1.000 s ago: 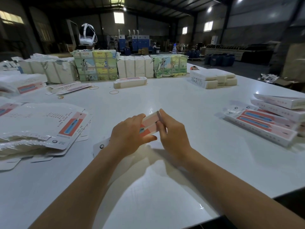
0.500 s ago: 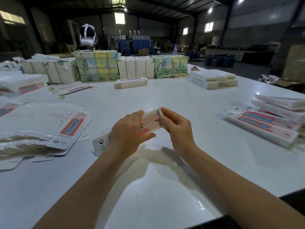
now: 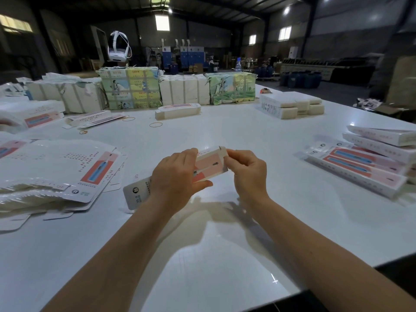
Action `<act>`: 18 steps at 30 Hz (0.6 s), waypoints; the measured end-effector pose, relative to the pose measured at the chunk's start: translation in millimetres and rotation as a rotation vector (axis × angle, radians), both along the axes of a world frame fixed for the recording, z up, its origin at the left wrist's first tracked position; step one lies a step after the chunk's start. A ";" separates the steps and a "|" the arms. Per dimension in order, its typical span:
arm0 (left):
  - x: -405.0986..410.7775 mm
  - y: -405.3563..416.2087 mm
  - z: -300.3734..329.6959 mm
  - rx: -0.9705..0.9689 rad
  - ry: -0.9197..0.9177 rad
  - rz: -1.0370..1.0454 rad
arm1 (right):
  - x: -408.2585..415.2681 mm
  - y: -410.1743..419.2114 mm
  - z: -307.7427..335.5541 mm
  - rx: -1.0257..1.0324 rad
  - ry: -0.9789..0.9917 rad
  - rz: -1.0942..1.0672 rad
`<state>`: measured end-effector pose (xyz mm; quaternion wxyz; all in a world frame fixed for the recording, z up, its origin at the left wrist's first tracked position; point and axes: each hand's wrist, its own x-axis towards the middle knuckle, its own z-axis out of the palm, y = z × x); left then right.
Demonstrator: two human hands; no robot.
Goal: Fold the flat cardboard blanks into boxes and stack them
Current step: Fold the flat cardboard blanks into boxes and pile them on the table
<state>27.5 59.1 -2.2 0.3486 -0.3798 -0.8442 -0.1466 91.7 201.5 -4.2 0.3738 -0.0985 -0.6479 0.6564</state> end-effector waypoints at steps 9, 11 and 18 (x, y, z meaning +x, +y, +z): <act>-1.9 -0.6 -2.7 0.009 -0.028 0.032 | 3.0 -9.0 -6.9 0.487 0.058 -0.173; -3.6 -1.5 -3.7 0.032 -0.040 0.045 | 2.8 -8.0 -5.9 0.445 0.041 -0.161; -1.1 6.2 -7.7 0.049 -0.079 0.056 | 0.6 -6.0 -6.8 0.345 -0.017 -0.198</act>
